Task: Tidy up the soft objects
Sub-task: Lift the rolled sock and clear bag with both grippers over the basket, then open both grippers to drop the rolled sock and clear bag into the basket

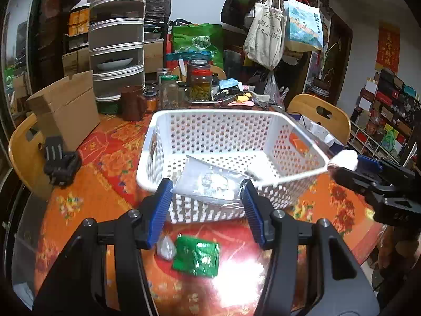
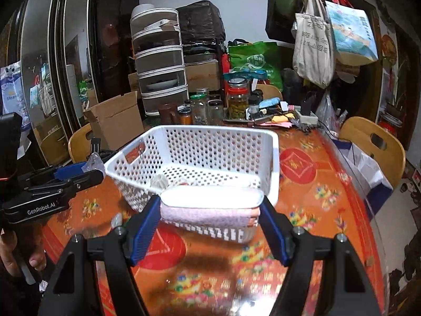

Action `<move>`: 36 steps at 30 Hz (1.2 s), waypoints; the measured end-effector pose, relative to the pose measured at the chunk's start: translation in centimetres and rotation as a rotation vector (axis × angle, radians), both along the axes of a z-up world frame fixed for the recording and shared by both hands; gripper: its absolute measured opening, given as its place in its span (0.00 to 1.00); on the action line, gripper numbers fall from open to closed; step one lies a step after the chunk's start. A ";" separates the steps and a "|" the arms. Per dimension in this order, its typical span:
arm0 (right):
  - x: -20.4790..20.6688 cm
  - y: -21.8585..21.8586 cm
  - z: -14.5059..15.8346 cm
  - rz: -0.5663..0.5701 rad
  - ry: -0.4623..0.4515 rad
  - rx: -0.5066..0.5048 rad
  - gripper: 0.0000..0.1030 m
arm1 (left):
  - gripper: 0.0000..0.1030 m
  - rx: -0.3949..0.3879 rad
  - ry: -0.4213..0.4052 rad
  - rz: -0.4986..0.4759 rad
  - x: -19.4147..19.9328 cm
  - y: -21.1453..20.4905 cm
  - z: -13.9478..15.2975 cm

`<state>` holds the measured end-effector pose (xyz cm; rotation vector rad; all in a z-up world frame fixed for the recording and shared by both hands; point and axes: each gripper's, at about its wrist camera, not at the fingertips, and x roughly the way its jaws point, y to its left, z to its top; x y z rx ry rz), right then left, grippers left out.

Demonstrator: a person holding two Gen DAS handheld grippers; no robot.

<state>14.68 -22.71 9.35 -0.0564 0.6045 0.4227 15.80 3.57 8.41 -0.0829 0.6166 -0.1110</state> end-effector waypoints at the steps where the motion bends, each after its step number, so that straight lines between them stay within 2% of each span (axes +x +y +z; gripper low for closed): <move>1: 0.6 0.3 0.4 0.004 -0.001 -0.006 0.71 | 0.50 0.003 0.004 -0.004 0.7 -0.1 0.4; 6: 3.9 1.6 1.2 0.015 0.027 -0.016 0.71 | 0.50 0.004 0.033 -0.015 4.3 -0.6 1.5; 12: 7.4 2.4 0.5 0.003 0.077 -0.026 0.71 | 0.50 -0.006 0.085 -0.013 9.1 -1.1 1.5; 17: 11.0 3.1 -1.1 -0.007 0.141 -0.049 0.71 | 0.50 0.006 0.157 0.007 13.8 -1.3 0.3; 22: 13.6 4.4 -3.6 0.017 0.229 -0.098 0.71 | 0.50 0.021 0.281 0.003 18.6 -1.6 -2.4; 29: 15.9 5.5 -5.8 0.016 0.302 -0.145 0.71 | 0.50 0.077 0.366 0.012 21.7 -2.3 -5.5; 36: 16.7 6.0 -5.9 0.003 0.293 -0.183 0.72 | 0.50 0.089 0.390 0.005 22.3 -2.6 -6.4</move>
